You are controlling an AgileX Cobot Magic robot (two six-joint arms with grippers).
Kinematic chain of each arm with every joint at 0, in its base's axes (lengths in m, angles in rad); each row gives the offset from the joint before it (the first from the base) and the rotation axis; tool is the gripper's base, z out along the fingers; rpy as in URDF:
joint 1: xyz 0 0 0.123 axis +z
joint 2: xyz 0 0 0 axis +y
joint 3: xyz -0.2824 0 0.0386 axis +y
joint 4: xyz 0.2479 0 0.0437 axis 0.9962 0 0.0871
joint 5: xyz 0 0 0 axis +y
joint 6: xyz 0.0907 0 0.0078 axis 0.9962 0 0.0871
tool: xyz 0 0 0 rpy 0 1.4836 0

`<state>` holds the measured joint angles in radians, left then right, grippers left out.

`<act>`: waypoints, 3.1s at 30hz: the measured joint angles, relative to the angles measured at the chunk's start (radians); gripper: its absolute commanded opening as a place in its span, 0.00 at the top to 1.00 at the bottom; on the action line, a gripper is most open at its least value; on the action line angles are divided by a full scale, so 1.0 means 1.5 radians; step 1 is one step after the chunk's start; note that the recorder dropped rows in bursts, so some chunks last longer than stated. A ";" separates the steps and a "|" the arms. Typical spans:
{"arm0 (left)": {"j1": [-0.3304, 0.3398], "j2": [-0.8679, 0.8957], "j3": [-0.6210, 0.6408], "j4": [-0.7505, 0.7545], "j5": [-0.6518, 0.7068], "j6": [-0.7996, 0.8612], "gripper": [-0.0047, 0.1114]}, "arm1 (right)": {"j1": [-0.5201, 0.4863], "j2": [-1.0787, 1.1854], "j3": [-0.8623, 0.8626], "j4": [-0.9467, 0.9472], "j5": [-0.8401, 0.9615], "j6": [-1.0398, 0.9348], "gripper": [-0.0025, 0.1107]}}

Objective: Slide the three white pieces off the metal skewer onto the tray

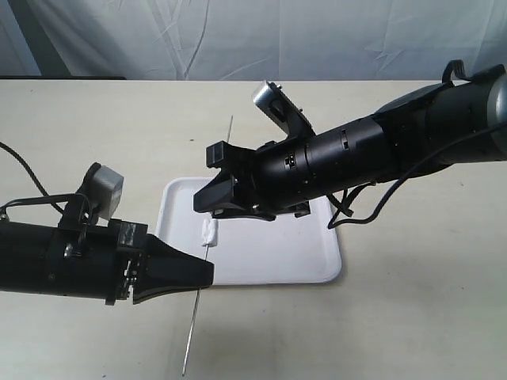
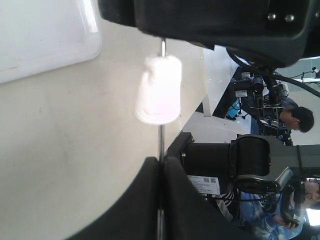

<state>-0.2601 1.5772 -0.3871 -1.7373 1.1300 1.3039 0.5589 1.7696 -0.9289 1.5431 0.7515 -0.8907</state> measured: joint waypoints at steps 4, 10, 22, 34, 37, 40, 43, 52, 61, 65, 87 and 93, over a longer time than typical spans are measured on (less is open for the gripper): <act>0.000 0.000 0.000 0.000 0.000 0.000 0.96 | 0.000 0.000 0.000 -0.002 0.000 0.000 0.83; 0.000 0.000 0.000 0.000 0.000 0.000 0.96 | 0.001 0.000 0.000 -0.002 -0.006 -0.004 0.85; 0.000 -0.002 0.092 0.017 0.035 0.037 0.96 | 0.003 0.000 0.000 -0.006 -0.082 -0.019 0.76; 0.000 -0.002 0.124 0.005 0.034 0.086 0.96 | 0.003 0.000 0.000 -0.012 -0.060 -0.022 0.57; 0.000 -0.002 0.094 0.001 0.028 0.068 0.96 | 0.003 0.000 0.000 -0.012 -0.033 -0.022 0.61; 0.000 -0.002 0.082 0.000 0.028 0.060 0.96 | 0.003 0.000 0.000 -0.012 -0.027 -0.020 0.65; 0.000 -0.002 0.082 0.000 0.020 0.058 0.96 | 0.003 0.000 0.000 -0.013 -0.024 -0.020 0.67; 0.000 -0.002 0.069 0.001 0.011 0.058 0.96 | 0.003 0.000 0.000 -0.029 0.000 -0.017 0.68; 0.000 -0.002 0.053 0.000 0.029 0.046 0.96 | 0.003 0.000 0.000 -0.033 0.001 -0.011 0.68; 0.000 -0.002 0.047 0.000 0.029 0.045 0.96 | 0.003 0.000 0.000 -0.034 0.001 -0.007 0.68; 0.000 -0.002 0.082 -0.011 0.049 0.056 0.96 | 0.003 0.000 0.000 -0.047 0.001 -0.005 0.84; 0.000 -0.004 0.164 -0.017 0.062 0.112 0.96 | 0.003 0.001 0.000 -0.058 -0.021 -0.005 0.84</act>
<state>-0.2601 1.5710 -0.1412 -1.7625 1.2223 1.4721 0.5627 1.7718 -0.9289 1.4569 0.7198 -0.8975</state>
